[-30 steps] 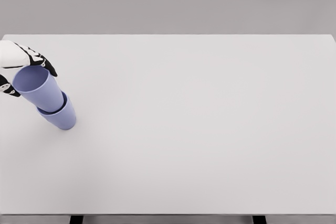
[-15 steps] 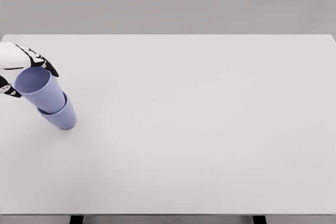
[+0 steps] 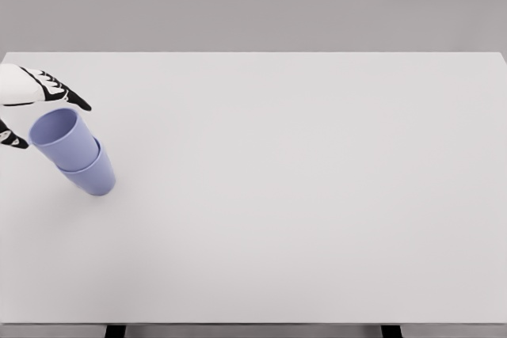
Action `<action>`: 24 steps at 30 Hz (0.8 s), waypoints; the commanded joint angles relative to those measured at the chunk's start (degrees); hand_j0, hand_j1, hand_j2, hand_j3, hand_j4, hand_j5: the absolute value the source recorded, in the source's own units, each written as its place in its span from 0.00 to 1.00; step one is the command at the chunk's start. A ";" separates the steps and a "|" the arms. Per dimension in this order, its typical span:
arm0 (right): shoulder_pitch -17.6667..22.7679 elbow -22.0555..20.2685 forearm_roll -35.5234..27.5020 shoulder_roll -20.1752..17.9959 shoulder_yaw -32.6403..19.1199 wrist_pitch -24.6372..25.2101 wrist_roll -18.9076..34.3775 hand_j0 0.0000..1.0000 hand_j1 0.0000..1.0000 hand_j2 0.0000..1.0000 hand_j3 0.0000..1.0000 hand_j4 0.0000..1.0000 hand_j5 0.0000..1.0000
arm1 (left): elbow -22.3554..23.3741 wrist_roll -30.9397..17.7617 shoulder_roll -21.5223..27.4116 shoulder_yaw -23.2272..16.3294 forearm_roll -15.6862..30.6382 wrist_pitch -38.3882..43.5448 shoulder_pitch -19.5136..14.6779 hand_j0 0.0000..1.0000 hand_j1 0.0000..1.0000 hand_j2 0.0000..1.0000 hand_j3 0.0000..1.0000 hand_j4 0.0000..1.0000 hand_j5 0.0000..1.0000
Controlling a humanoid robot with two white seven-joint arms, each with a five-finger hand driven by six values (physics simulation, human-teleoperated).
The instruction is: Place the right cup on the left cup with left arm
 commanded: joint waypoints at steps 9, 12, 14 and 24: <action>0.09 -0.01 0.00 0.00 0.00 -0.02 0.01 1.00 1.00 1.00 1.00 1.00 1.00 | -1.21 0.02 0.18 4.22 0.82 -8.15 -0.26 1.00 1.00 1.00 1.00 1.00 1.00; 0.00 -0.01 0.00 0.00 0.00 -0.02 0.01 1.00 1.00 1.00 1.00 1.00 1.00 | -1.92 0.02 -0.70 5.01 1.00 -8.24 -0.61 1.00 1.00 1.00 1.00 1.00 1.00; 0.00 0.08 0.00 0.00 0.00 -0.02 0.01 1.00 1.00 1.00 1.00 1.00 1.00 | -2.79 0.02 -0.79 5.54 1.08 -8.24 -0.70 1.00 1.00 1.00 1.00 1.00 1.00; 0.09 0.08 0.00 0.00 0.00 0.07 0.01 1.00 1.00 1.00 1.00 1.00 1.00 | -3.06 0.02 -1.93 5.63 1.08 -10.01 -0.79 1.00 1.00 1.00 1.00 1.00 1.00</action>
